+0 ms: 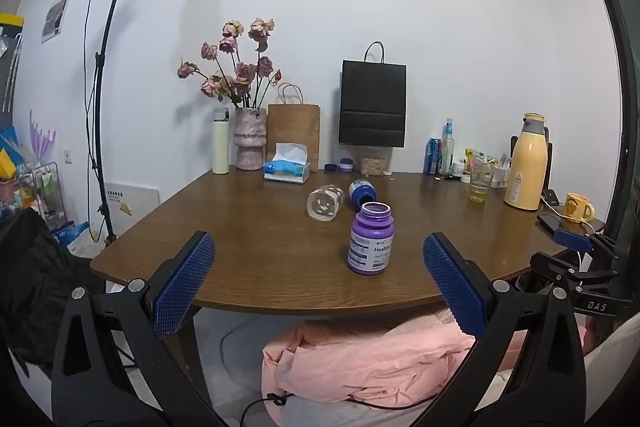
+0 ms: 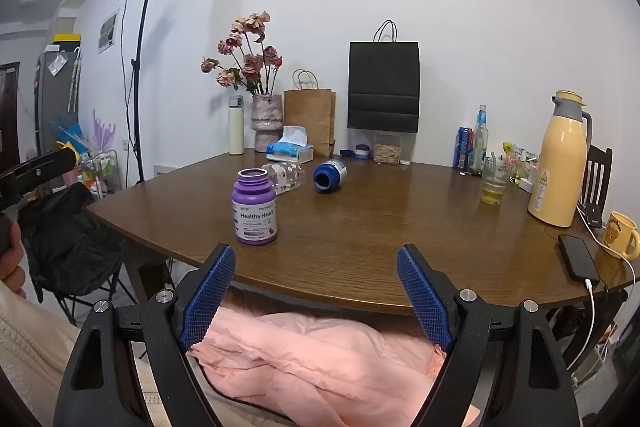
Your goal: Flip cup upright
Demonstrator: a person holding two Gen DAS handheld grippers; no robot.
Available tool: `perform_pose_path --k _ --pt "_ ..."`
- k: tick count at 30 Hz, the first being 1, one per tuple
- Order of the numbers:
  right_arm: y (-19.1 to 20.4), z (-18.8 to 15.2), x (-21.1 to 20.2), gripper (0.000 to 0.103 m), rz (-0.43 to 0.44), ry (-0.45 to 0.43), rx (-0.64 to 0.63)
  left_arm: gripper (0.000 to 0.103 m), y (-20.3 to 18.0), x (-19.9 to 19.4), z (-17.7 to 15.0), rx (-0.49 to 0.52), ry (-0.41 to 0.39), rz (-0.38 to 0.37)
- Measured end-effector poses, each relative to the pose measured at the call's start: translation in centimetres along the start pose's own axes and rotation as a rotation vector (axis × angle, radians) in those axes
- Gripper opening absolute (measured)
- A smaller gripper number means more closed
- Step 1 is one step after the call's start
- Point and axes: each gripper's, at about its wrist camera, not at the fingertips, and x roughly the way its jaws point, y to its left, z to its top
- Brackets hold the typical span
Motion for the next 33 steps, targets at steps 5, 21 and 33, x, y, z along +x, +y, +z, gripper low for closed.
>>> perform_pose_path --k 5,21,33 --pt "-0.01 0.01 -0.03 0.087 -0.002 -0.001 -0.002 0.103 0.01 0.05 0.00 -0.002 0.005 -0.001" --pt "0.01 0.07 0.05 0.087 -0.001 0.002 -0.005 0.103 0.12 0.02 -0.09 0.002 0.003 0.003" --pt "0.20 0.03 -0.06 0.087 -0.003 -0.001 -0.008 0.103 0.02 0.13 -0.10 -0.001 0.006 -0.001"
